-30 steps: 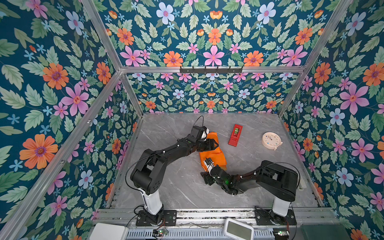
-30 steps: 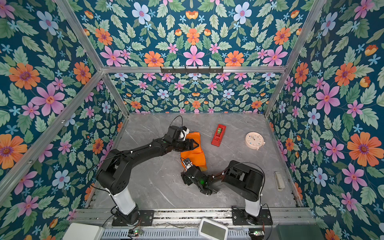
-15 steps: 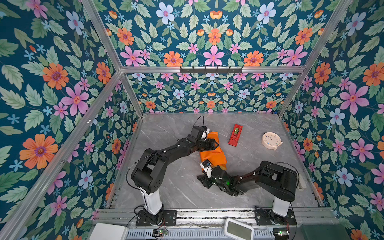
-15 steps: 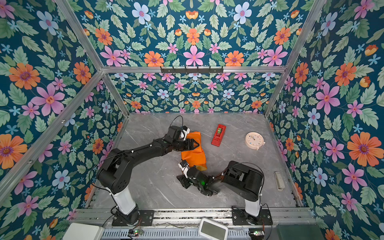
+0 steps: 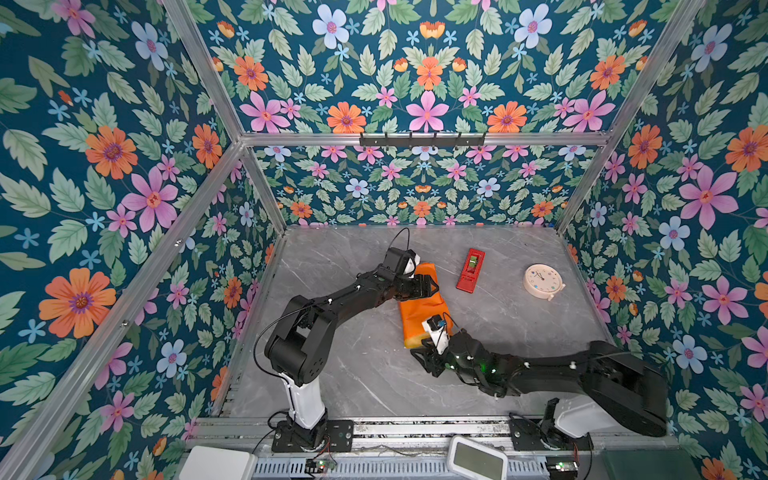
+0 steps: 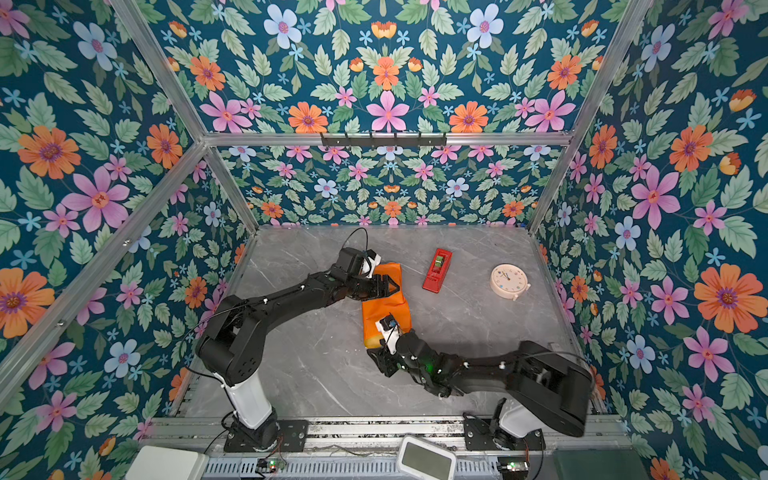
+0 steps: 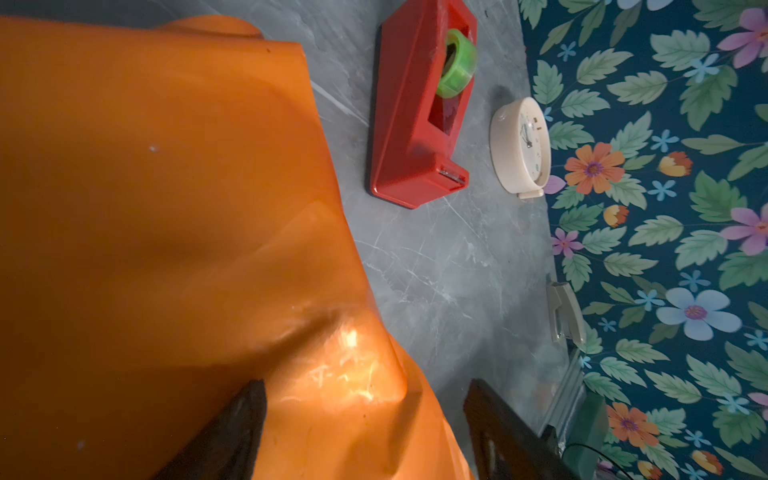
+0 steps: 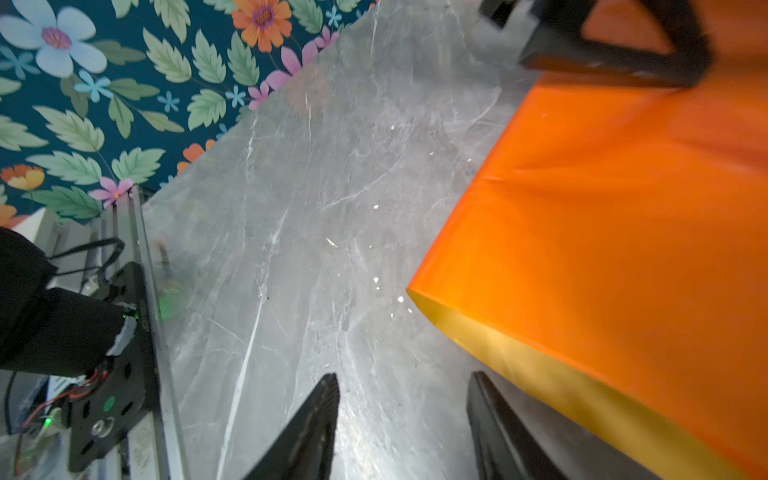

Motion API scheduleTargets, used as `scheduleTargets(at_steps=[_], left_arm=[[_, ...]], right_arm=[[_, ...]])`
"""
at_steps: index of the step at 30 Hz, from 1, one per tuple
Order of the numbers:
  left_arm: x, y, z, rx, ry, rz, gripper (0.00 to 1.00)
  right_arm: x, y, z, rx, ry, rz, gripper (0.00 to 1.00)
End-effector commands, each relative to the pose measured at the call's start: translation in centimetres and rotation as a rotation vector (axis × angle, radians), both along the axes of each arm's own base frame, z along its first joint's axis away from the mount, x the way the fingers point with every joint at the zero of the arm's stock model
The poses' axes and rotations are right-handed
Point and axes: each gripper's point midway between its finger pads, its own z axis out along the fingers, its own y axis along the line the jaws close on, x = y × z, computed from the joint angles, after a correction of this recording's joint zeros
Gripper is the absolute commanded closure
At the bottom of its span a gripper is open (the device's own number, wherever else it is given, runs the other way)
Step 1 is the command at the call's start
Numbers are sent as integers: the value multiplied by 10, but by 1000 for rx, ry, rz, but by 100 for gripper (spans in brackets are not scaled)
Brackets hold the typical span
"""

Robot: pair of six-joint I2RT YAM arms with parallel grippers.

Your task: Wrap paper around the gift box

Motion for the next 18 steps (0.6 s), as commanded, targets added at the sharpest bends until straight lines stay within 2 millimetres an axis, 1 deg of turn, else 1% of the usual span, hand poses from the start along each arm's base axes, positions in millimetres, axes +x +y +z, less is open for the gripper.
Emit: scheduleTargets(at_steps=[1,2,4,6,7,8,9,10,12,15,16,18], left_arm=[[6,7,34,4,-74,25,16],[6,10,48,-3,-110,35,14],[4,25,73,-3,-195,80,11],[-3,43,85,3,-245,123,9],[-8,53,88,7,-261,143,8],[-12,63,87,19,-268,163,7],[-17,74,84,35,-270,185,7],[-23,84,76,58,-262,205,7],[-37,98,58,92,-226,224,6],[-60,101,32,83,-155,194,5],[-67,100,24,73,-135,178,4],[-75,98,10,56,-108,157,4]], right_arm=[[-12,-34,-1,-69,109,-23,47],[-13,-44,7,-65,116,-35,47],[-13,-62,26,-44,129,-55,45],[-8,-77,42,-15,142,-82,43],[-2,-85,47,-2,155,-111,41],[6,-92,50,5,178,-143,39],[16,-98,52,20,217,-169,37],[28,-103,52,33,262,-197,34],[45,-103,48,41,318,-217,28],[66,-89,44,24,353,-210,19],[74,-84,44,25,366,-206,17],[86,-77,36,10,408,-212,15]])
